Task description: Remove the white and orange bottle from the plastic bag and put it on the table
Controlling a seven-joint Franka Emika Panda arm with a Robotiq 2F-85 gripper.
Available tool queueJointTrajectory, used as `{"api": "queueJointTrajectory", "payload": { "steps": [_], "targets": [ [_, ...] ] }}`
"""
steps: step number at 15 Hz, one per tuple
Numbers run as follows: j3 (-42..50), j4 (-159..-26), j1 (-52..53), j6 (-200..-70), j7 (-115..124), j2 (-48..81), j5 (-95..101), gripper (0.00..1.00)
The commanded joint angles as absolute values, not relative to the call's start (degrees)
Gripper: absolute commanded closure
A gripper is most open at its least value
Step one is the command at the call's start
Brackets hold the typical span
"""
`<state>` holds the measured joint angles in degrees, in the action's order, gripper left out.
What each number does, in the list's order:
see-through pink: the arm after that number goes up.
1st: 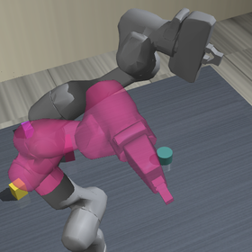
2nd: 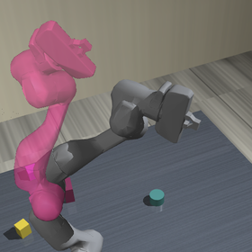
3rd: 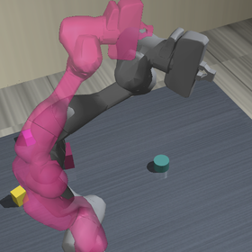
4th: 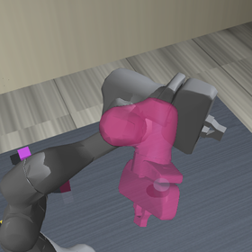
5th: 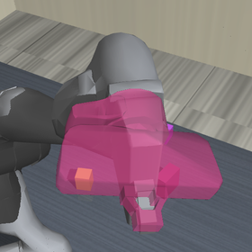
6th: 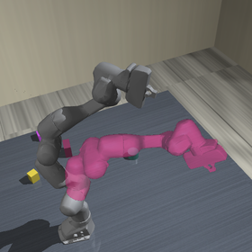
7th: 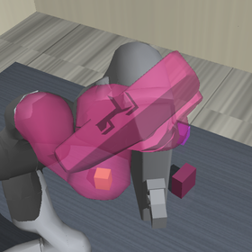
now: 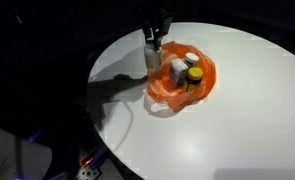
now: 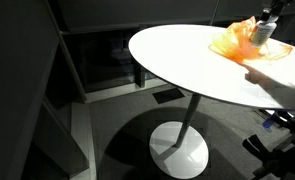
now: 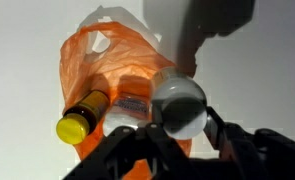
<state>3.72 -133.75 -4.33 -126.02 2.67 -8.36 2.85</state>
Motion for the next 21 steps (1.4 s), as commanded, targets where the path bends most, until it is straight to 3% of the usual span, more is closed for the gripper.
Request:
{"api": "queueJointTrajectory", "payload": {
  "steps": [1, 17, 19, 21],
  "targets": [
    [2.22, -135.28, -2.81, -125.28, 2.50, -11.50, 2.46, 0.81],
    [2.20, -142.18, -1.30, -131.97, -1.00, -7.61, 0.86, 0.81],
    [2.26, -142.74, -1.27, -133.00, -1.45, -7.60, 0.49, 0.29],
    [2.11, -142.88, -1.23, -132.22, -0.91, -8.29, 0.56, 0.26]
  ]
}}
